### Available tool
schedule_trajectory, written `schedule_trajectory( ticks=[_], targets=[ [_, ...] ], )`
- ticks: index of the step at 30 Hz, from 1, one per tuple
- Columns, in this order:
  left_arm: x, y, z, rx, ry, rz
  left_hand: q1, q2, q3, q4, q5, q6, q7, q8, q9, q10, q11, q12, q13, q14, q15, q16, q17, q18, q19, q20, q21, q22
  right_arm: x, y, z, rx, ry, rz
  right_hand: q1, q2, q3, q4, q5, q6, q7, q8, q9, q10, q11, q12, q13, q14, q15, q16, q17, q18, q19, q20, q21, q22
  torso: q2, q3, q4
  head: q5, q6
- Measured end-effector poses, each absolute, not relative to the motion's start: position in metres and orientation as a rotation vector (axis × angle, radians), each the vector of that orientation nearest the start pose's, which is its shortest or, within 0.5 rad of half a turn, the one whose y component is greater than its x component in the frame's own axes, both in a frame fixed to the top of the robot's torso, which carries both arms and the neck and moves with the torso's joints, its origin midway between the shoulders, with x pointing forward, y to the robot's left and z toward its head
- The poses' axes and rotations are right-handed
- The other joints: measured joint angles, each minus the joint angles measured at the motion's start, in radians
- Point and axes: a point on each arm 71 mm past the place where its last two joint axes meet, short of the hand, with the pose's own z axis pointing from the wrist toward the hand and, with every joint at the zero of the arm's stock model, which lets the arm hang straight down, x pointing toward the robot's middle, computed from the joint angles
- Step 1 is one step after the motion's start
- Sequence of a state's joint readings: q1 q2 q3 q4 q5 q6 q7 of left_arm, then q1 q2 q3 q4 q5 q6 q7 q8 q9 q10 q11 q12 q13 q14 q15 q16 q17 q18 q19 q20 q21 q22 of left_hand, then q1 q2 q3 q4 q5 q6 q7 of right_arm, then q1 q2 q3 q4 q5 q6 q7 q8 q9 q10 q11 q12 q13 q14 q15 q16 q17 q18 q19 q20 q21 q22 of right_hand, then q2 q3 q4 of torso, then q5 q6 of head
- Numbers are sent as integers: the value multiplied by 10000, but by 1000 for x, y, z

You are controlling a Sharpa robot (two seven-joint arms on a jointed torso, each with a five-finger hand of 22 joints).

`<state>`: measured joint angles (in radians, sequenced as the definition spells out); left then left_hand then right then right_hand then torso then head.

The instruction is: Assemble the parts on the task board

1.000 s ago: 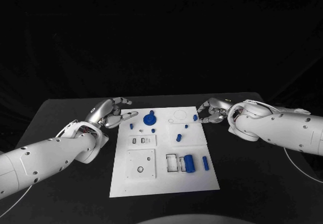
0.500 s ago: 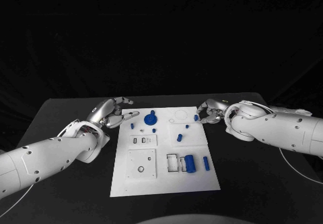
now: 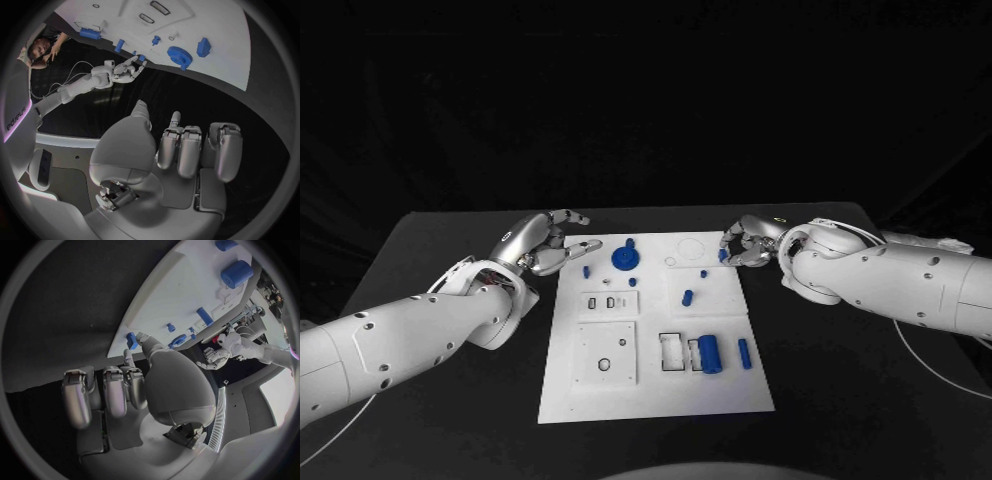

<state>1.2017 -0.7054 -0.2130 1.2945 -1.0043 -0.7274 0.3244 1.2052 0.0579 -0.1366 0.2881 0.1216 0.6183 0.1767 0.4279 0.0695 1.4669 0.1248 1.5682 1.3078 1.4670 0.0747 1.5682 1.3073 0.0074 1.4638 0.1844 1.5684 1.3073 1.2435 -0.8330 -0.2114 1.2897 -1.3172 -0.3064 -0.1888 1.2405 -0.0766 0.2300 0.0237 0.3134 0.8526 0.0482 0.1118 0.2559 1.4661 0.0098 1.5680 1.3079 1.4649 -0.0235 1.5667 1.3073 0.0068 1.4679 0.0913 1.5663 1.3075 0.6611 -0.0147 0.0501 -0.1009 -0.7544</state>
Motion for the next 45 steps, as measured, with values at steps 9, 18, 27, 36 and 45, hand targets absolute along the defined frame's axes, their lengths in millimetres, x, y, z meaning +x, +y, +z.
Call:
schedule_trajectory(
  ticks=[9, 18, 27, 36, 45],
  targets=[
    [500, 203, -223, -804, 13682, -8936, 0, 0, -25, 25, 0, 0, 0, 0, 0, 0, 0, 0, -1, 0, 0, 0, 0, 0, 0, 0, 0, 0, 511, -282, -240, 528, 18502, 3410, -46, 120, 56, 31, 0, 72, 1, 0, -12, 0, 0, 0, -1, 0, 0, 0, 0, -1, -21, -20, 0, 6, -2, -1, -11, -8, -13],
    [500, 203, -223, -803, 13684, -8947, 0, 0, -25, 25, 39, -1, 0, 0, 0, 0, 0, 0, -1, 0, 0, 0, 8, 1, 0, 0, 0, 0, 511, -281, -241, 525, 18591, 3369, -6, 160, 78, 53, -38, 224, -4, 0, -12, 0, 1, 0, -2, 36, -36, 0, 8, -1, -36, -35, 0, 5, -2, -4, -12, -6, -54],
    [499, 203, -223, -806, 13684, -8942, 0, 0, -25, 25, 39, -1, -1, 1, 0, 0, 0, 0, -2, 0, 0, 0, 7, 0, 0, 0, 0, 0, 511, -281, -242, 536, 18677, 3307, -19, 251, 147, 66, -38, 618, -69, 82, -21, 0, -70, 0, -3, 0, -72, 0, 7, -1, 0, -72, 0, 3, -2, 0, -12, 15, -86],
    [499, 205, -223, -814, 13684, -8922, 0, 0, -25, 25, 39, -1, -1, 1, 0, 0, 0, 0, -3, 0, 0, 0, 5, 0, 0, 0, 0, 1, 511, -281, -242, 562, 18691, 3277, -19, 251, 173, 39, -38, 737, -58, 83, -23, -1, -70, 0, -3, 0, -72, 0, 6, -1, 0, -71, 0, 2, -4, 1, -6, 49, -91],
    [499, 205, -223, -816, 13684, -8918, 0, -1, -25, 25, 39, -1, -1, 1, 0, 0, 0, 0, -3, 0, 0, 0, 5, 0, 0, 0, 0, 0, 511, -281, -242, 588, 18697, 3259, -19, 251, 173, 39, -37, 737, -59, 82, -74, -1, -70, 0, -5, 0, -71, 0, 5, -2, -37, -108, 0, 1, -7, -1, -7, 67, -101]
  ],
)
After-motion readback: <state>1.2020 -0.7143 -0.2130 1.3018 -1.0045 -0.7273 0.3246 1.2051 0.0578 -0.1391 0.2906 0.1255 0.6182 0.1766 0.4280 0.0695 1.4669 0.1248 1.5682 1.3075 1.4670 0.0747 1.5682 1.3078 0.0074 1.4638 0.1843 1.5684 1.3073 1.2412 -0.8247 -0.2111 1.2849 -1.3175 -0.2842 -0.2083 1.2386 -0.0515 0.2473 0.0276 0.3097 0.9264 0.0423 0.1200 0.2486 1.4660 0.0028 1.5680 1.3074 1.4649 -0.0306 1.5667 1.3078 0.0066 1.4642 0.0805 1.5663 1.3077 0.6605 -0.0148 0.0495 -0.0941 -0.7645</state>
